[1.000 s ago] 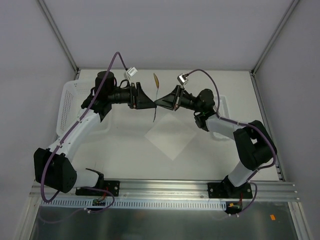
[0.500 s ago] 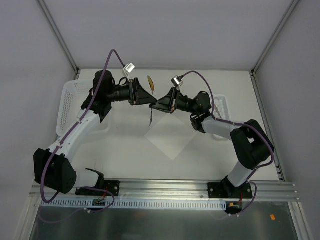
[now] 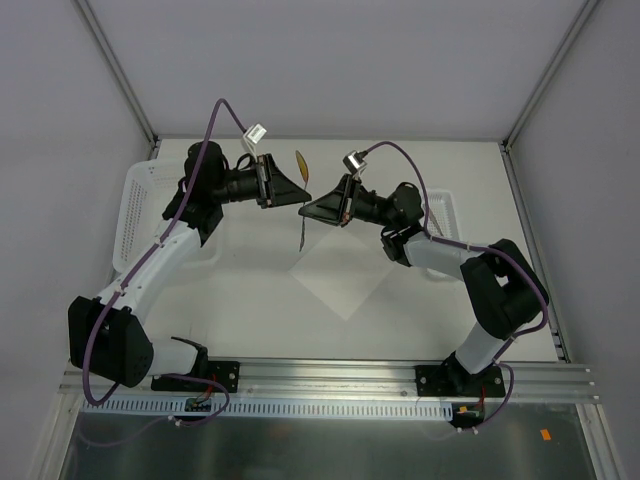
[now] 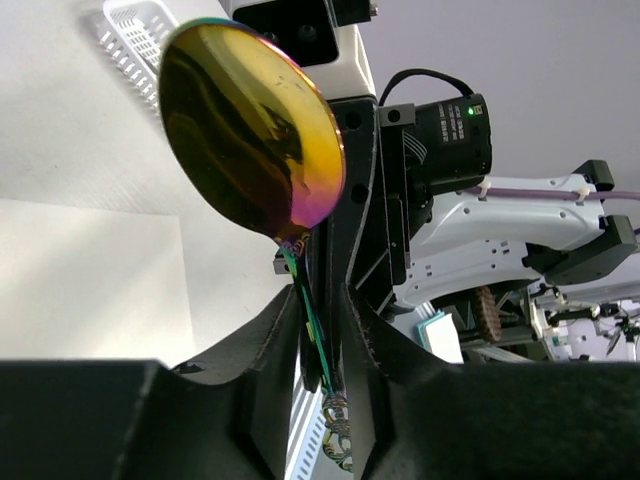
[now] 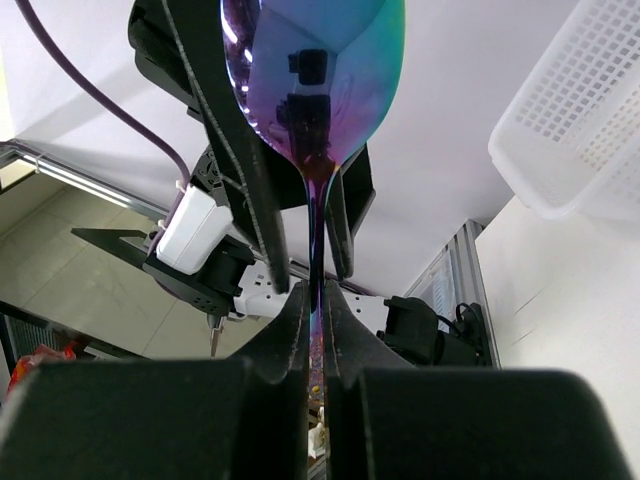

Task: Place the utensils on the paper napkin and roll it up

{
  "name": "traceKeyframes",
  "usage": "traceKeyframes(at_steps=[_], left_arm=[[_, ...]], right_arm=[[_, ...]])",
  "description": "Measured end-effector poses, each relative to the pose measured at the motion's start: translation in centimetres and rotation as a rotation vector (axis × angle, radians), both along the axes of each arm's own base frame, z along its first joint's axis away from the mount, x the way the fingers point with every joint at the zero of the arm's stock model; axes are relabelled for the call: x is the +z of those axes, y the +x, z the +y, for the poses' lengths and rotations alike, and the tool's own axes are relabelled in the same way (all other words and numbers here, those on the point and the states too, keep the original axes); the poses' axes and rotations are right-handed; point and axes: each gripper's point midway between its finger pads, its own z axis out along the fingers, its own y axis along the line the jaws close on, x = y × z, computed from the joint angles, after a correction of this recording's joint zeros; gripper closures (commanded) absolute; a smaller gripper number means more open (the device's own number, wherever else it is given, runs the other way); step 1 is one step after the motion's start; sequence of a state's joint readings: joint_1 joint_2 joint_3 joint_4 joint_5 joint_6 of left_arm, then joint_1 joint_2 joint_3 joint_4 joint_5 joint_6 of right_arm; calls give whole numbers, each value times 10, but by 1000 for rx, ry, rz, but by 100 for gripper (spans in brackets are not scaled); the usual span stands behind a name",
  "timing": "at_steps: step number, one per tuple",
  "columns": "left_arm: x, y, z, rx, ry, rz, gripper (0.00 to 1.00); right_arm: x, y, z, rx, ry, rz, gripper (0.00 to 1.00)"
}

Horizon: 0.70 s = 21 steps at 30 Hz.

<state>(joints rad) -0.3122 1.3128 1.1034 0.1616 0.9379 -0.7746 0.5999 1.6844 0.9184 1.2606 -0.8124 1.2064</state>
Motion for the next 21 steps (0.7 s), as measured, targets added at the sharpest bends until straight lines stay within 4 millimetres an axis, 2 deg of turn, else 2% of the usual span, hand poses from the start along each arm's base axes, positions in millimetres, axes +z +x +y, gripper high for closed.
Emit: traceKeyframes(at_steps=[1,4,5,7,8,11,13,15,18,21], left_arm=[[-1,0,0,1,0,3,81],[-1,1,2,8,-3,12,100],[0,1,1,9,-5,17,100],[0,1,1,11,-9,29,100],[0,1,1,12,-10,31,100],[-3,2,2,22,2,42,100],[-9,5,4,47,24,58,100],[-18,10,7,87,61,81,100],[-32,19,11,164,144,103,100],[-50,23,4,240,268,125,100]], right_arm=[[1,0,0,1,3,-3,100],[3,-1,-1,1,9,-8,100],[3,-1,-1,1,11,-10,97],[3,-1,-1,1,10,-14,74],[3,-1,-1,2,9,-9,56],[3,2,-3,-5,12,-7,40],[-2,6,-12,-32,1,-16,35],[-12,14,-27,-91,-36,-18,32],[-26,27,-63,-230,-139,4,26],[-26,38,-101,-412,-276,-43,18]])
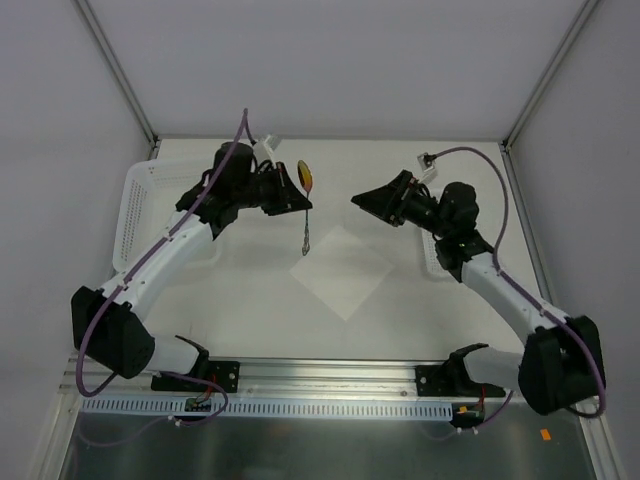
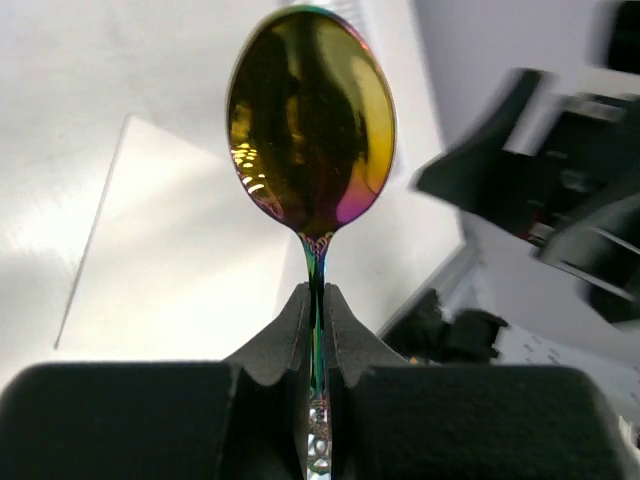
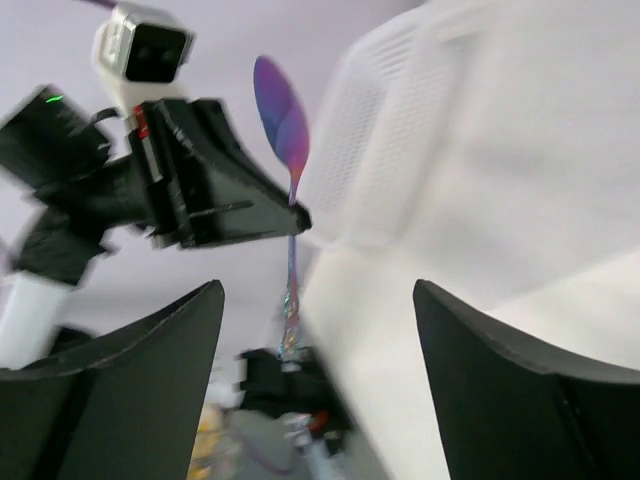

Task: Place the utensils on the paper napkin and roll it up

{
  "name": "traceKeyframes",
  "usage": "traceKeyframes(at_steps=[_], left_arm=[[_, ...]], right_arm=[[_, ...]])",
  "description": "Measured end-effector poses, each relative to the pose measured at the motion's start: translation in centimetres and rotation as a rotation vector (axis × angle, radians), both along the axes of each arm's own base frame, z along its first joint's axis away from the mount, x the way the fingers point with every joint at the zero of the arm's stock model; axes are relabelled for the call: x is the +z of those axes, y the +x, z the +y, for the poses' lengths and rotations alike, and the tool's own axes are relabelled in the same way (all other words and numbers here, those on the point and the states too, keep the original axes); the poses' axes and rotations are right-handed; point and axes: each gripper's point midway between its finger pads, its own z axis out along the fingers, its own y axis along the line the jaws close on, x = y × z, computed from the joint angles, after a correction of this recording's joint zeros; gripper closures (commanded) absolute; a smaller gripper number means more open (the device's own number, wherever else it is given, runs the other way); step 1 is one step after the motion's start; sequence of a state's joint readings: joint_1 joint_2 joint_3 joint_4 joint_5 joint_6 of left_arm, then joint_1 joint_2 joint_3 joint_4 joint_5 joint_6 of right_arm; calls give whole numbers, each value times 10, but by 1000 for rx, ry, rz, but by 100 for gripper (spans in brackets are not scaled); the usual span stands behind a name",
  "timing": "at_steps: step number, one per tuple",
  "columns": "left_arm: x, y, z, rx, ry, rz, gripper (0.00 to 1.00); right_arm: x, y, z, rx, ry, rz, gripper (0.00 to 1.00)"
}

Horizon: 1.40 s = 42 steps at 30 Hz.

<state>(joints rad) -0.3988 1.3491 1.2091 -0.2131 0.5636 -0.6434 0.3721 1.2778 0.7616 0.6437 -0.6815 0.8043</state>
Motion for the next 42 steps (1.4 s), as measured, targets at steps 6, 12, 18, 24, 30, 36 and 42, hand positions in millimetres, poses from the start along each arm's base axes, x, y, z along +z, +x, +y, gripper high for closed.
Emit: traceKeyframes(at_steps=[6,12,18,24,30,36,42], left_arm=[[-68,-13,-48,36,314,93,100],[-174,-2,-55,82,593,275,100],[-211,4,-59,107,740,293,100],[-205,14,-71,144,732,267,100],[-221,18,-73,189,748,324,100],[-233,12,-75,210,770,371,100],[-237,19,-81,220,774,362,100]], right_arm=[[1,-1,-60,-285,-353,-101,1],[-47,-21,-114,-422,-650,-9,1],[-76,-37,-150,-527,-781,75,1],[-100,-46,-165,-571,-841,144,1],[-103,-45,-170,-583,-865,151,1],[-105,-45,-170,-578,-874,150,1],[-108,-46,-171,-572,-884,149,1]])
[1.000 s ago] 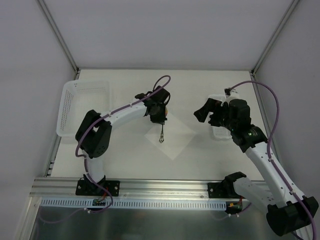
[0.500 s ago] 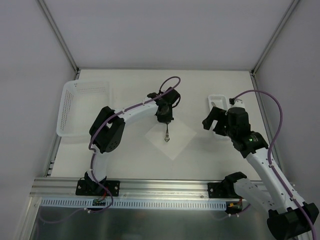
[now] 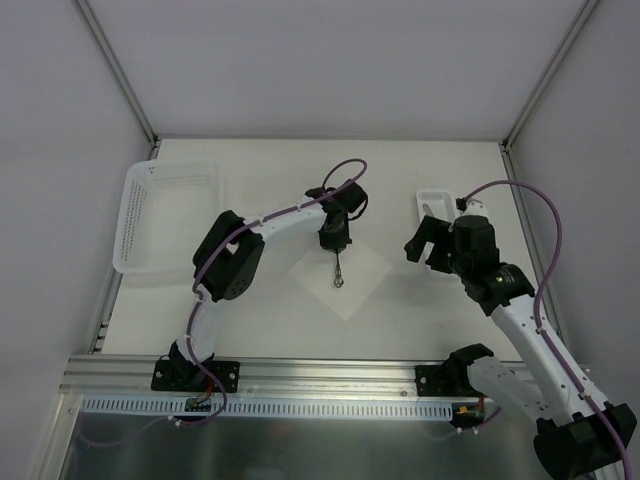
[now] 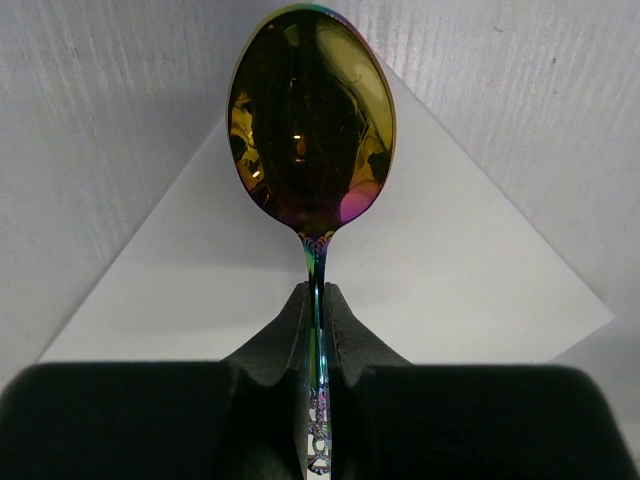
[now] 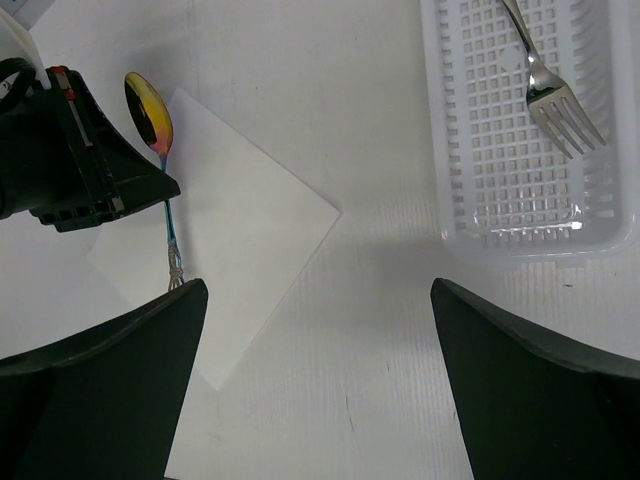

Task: Place the utensils on the paper napkin and roll it up

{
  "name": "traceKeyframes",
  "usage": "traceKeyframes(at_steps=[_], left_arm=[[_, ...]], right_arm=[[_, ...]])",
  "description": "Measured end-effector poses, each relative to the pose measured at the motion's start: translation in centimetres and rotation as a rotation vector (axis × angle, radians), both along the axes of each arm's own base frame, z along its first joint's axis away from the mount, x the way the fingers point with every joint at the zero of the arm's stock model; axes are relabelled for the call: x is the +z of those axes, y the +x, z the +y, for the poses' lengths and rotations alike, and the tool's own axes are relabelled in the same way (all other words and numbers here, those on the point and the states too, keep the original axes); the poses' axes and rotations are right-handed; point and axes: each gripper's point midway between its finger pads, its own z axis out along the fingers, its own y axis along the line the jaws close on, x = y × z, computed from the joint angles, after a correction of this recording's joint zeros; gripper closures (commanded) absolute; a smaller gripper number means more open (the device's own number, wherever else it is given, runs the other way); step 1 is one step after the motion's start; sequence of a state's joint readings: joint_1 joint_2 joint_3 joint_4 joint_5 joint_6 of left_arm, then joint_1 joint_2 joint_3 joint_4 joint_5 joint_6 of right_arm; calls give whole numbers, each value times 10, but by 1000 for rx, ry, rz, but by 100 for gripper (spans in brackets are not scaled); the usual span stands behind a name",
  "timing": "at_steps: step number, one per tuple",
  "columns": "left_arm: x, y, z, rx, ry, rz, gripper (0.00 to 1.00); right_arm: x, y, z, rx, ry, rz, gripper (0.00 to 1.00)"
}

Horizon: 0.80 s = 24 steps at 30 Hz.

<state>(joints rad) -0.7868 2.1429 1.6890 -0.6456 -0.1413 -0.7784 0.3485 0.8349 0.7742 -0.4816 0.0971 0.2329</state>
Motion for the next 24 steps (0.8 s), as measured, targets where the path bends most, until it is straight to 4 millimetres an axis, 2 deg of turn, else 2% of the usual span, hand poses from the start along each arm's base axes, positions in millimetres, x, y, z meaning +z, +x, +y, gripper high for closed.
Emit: traceKeyframes(at_steps=[9,14,21,24], left_arm=[[-8,2,2,5,28,6,100],[-17,3,3,8,46,13,93],[-17,4,2,8,44,11,78],[-16,5,1,8,42,9,75]], right_arm=[[-3,-1,0,7,-6,7,1],[-3,-2,0,7,-6,9,1],[-7,-3,-1,7,-9,18,1],[-9,-3,-1,7,-11,22,1]])
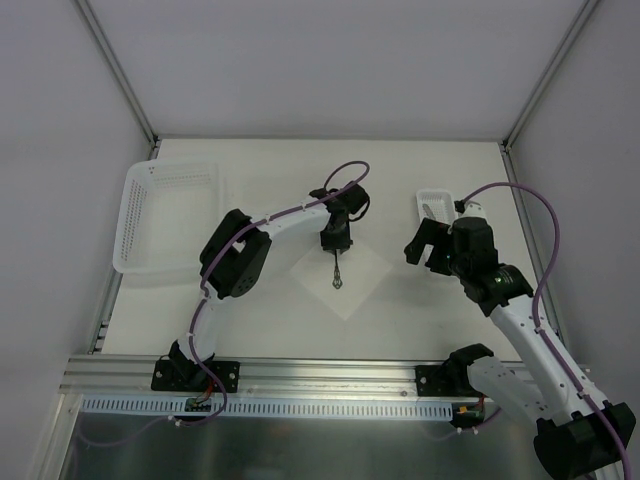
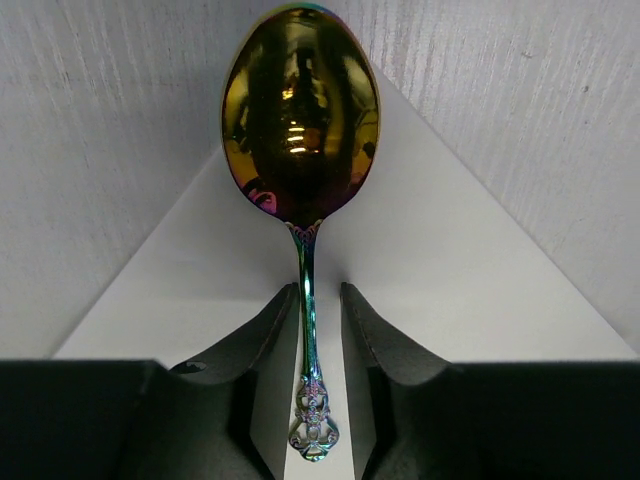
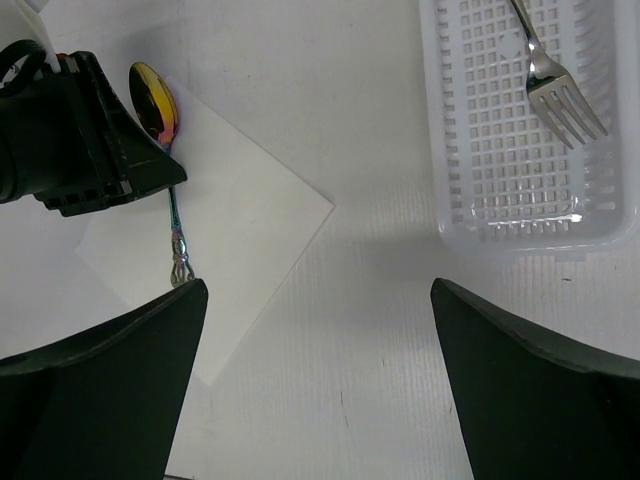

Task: Place the utensils on the paper napkin and roll it up

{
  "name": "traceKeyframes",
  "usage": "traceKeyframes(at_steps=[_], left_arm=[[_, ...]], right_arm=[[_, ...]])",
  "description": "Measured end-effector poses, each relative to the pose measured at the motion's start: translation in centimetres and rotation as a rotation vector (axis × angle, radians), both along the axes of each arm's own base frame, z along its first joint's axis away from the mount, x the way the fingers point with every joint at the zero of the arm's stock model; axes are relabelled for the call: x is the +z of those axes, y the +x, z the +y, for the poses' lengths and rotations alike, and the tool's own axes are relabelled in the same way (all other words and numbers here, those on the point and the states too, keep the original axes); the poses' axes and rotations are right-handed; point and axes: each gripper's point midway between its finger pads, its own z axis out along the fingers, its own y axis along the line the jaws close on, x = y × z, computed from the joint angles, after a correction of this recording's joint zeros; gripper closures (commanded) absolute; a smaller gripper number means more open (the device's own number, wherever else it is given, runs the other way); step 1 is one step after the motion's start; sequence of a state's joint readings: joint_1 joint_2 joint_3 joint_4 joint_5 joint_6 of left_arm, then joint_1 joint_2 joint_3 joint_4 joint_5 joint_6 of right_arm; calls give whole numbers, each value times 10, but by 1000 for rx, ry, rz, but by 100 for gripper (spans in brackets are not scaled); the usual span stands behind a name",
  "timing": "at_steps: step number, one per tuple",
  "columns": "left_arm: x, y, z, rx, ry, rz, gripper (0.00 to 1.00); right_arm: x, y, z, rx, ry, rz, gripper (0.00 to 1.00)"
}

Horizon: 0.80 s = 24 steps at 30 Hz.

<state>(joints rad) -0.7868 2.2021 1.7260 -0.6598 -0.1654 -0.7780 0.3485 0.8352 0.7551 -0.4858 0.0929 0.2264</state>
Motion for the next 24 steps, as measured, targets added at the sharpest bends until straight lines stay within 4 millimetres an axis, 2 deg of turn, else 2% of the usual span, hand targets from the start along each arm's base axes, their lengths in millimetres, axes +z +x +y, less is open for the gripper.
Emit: traceKeyframes(at_steps=[8,13,18,22,24], left_arm=[[2,1,-1,-6,-1,-3,69],[16,10,-8,-35,-17,-35,65],[47,19,-16,-70,-57,-96,63],[86,22,-18,-98,-101,-164,61],[109,23,-16,-129,-120,-208,62]], right_arm=[[-1,0,0,1,-2,5,1],[-5,1,1,10,-13,18,1],[-5,3,1,23,-17,27,1],[3,10,-8,15,-27,27,1],[11,19,-20,1,-48,49,8]])
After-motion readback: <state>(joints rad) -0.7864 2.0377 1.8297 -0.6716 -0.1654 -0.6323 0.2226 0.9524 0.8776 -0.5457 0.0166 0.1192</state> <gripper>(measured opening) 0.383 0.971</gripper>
